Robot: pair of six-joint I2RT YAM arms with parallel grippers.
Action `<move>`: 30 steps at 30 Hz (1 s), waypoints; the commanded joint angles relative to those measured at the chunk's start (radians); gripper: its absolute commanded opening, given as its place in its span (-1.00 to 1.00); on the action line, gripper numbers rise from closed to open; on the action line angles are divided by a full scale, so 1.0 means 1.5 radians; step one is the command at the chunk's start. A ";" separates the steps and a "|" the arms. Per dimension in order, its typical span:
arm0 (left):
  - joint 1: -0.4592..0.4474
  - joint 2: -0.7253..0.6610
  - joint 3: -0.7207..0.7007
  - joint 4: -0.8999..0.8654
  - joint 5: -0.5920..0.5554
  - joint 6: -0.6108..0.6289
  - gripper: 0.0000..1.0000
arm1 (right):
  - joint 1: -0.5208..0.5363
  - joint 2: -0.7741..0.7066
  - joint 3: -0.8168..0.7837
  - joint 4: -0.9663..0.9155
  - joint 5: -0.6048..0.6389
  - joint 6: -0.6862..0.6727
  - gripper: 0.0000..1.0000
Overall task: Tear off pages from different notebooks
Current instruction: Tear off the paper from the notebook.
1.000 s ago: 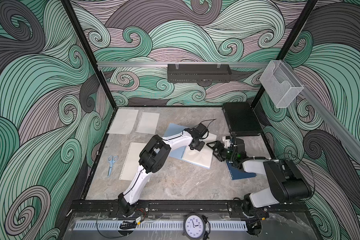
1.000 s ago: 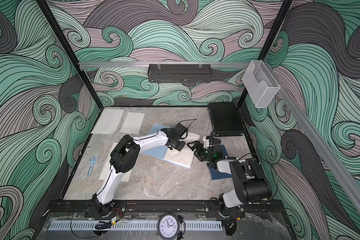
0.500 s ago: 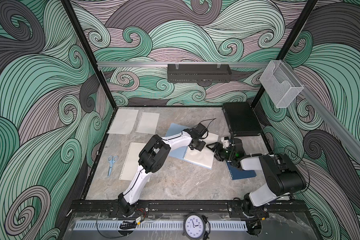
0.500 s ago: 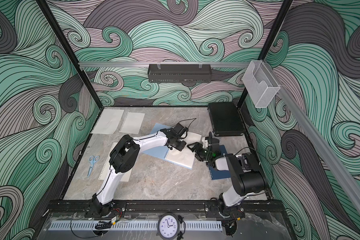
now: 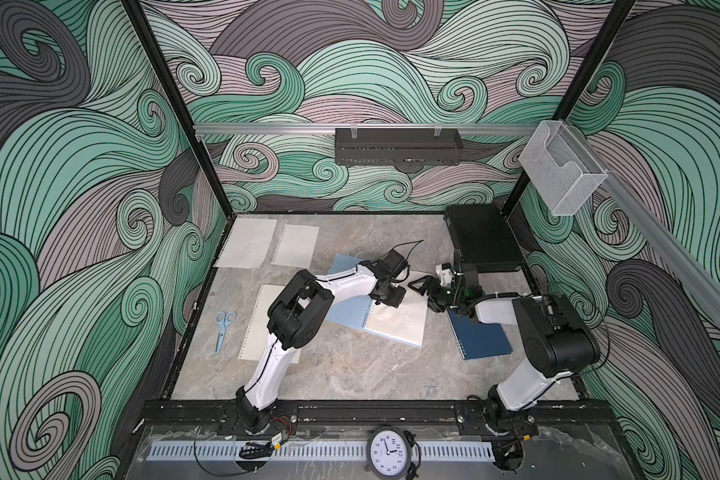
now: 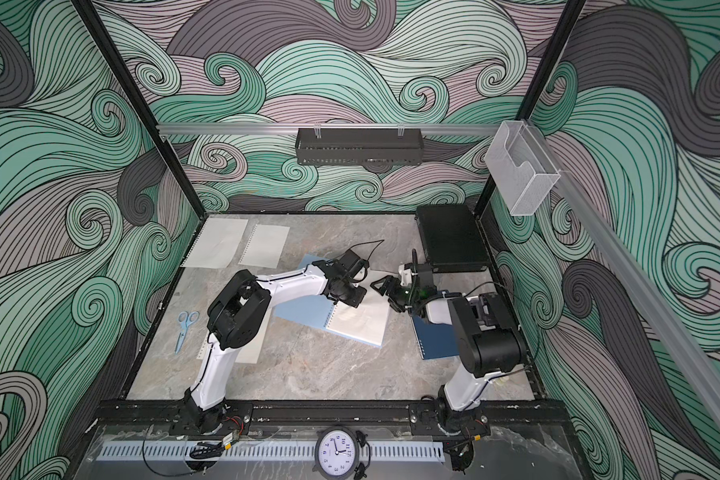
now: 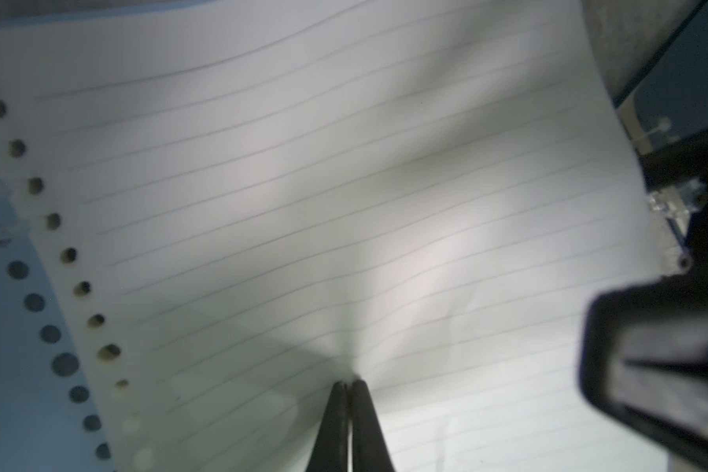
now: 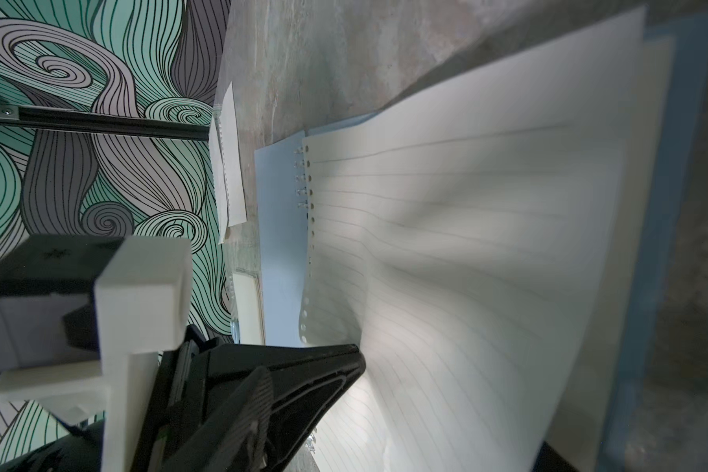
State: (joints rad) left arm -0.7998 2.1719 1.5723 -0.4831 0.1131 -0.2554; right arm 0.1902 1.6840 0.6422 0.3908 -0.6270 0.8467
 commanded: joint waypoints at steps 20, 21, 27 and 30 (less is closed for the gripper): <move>-0.010 -0.015 -0.139 0.002 0.034 -0.231 -1.00 | -0.005 0.123 0.228 -0.252 -0.047 -0.189 -0.58; -0.010 -0.014 -0.140 0.008 0.034 -0.240 -1.00 | -0.004 0.128 0.241 -0.263 -0.045 -0.197 -0.65; -0.016 -0.029 -0.147 0.035 0.028 -0.286 -1.00 | 0.001 0.155 0.310 -0.340 -0.041 -0.246 -0.97; -0.017 -0.041 -0.147 0.044 0.017 -0.307 -1.00 | 0.009 0.167 0.343 -0.378 -0.034 -0.273 -1.00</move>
State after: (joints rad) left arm -0.8032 2.0796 1.3972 -0.3244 0.1516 -0.6624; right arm 0.1940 1.9167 1.1156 -0.0956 -0.6884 0.5037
